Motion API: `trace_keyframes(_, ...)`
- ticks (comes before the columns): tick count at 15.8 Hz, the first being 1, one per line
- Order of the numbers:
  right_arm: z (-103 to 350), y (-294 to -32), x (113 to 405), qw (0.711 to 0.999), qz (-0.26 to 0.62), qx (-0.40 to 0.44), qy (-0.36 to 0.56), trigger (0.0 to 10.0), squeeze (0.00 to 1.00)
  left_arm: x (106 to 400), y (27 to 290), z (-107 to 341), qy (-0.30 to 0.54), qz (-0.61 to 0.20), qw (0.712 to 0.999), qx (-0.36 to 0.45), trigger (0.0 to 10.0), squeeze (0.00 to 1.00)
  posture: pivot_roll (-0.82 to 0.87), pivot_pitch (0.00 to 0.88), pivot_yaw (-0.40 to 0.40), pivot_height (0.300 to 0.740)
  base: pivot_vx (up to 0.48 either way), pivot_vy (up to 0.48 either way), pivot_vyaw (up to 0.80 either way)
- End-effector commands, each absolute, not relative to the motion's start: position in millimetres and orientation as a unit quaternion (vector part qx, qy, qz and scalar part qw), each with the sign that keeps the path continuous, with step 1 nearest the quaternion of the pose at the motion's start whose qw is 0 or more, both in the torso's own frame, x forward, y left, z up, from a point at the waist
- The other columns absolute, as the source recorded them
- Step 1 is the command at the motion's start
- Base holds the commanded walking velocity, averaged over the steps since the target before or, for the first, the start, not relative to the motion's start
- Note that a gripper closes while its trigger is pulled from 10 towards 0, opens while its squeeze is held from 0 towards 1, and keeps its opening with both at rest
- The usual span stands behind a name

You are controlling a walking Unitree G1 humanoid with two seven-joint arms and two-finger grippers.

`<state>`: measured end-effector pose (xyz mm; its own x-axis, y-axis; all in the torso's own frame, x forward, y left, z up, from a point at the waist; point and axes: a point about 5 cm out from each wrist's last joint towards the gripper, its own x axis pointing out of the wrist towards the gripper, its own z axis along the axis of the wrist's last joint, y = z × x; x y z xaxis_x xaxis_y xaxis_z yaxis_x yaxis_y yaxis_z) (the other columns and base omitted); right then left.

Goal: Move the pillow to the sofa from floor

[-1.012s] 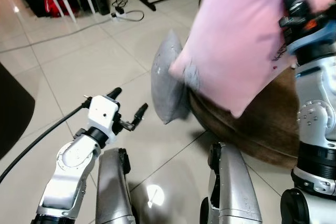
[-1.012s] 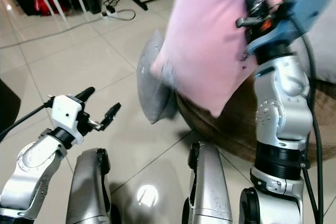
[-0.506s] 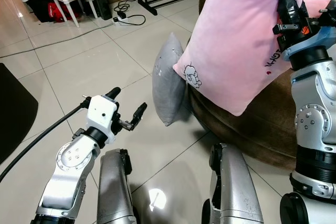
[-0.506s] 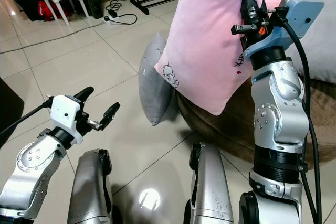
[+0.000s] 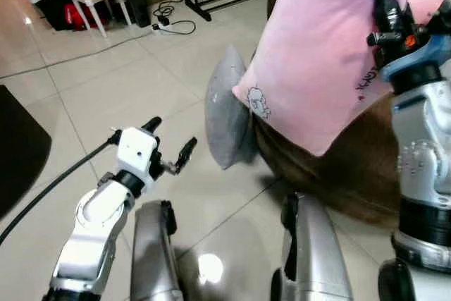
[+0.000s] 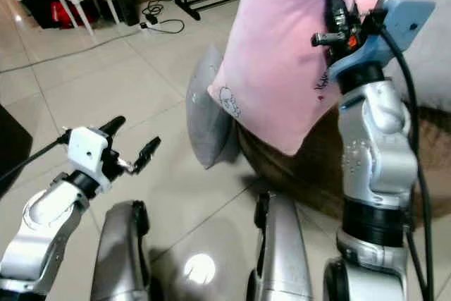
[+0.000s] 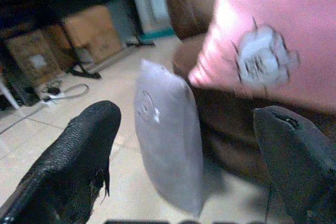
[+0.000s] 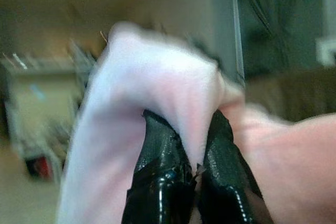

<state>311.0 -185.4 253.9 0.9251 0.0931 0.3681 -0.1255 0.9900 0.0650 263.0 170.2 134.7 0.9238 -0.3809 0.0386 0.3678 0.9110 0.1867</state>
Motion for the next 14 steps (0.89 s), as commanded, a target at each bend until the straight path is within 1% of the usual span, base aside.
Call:
trace_keyframes(1,210,-156,311,0.993,0.070,0.032,-0.087,10.0,0.00,266,169,142,-0.055,-0.180,0.978,0.092,10.0,0.00,-0.09,0.000,0.018,0.422,0.000,0.000,0.00)
trace_keyframes(2,198,-151,309,0.995,0.067,0.026,-0.071,10.0,0.00,267,168,142,-0.056,-0.179,0.978,0.091,10.0,0.00,-0.09,0.000,0.020,0.432,0.000,0.000,0.00)
trace_keyframes(3,198,-151,308,0.994,0.068,0.030,-0.080,10.0,0.00,267,167,142,-0.055,-0.182,0.978,0.091,10.0,0.00,-0.09,0.000,0.023,0.447,0.000,0.000,0.00)
trace_keyframes(6,201,-150,304,0.992,0.070,0.047,-0.099,10.0,0.00,268,167,142,-0.054,-0.185,0.977,0.092,10.0,0.00,-0.10,0.000,0.031,0.467,0.000,0.000,0.00)
trace_keyframes(10,193,-138,295,0.991,0.092,0.045,-0.091,10.0,0.00,269,166,142,-0.056,-0.186,0.976,0.094,10.0,0.00,-0.10,0.000,0.033,0.507,0.000,0.000,0.00)
trace_keyframes(11,194,-136,294,0.989,0.096,0.058,-0.095,10.0,0.00,269,166,142,-0.056,-0.187,0.976,0.094,10.0,0.00,-0.10,0.000,0.034,0.527,0.000,0.000,0.00)
trace_keyframes(14,194,-137,292,0.989,0.095,0.062,-0.098,10.0,0.00,270,165,143,-0.056,-0.187,0.976,0.093,10.0,0.00,-0.10,0.000,0.037,0.552,0.000,0.000,0.00)
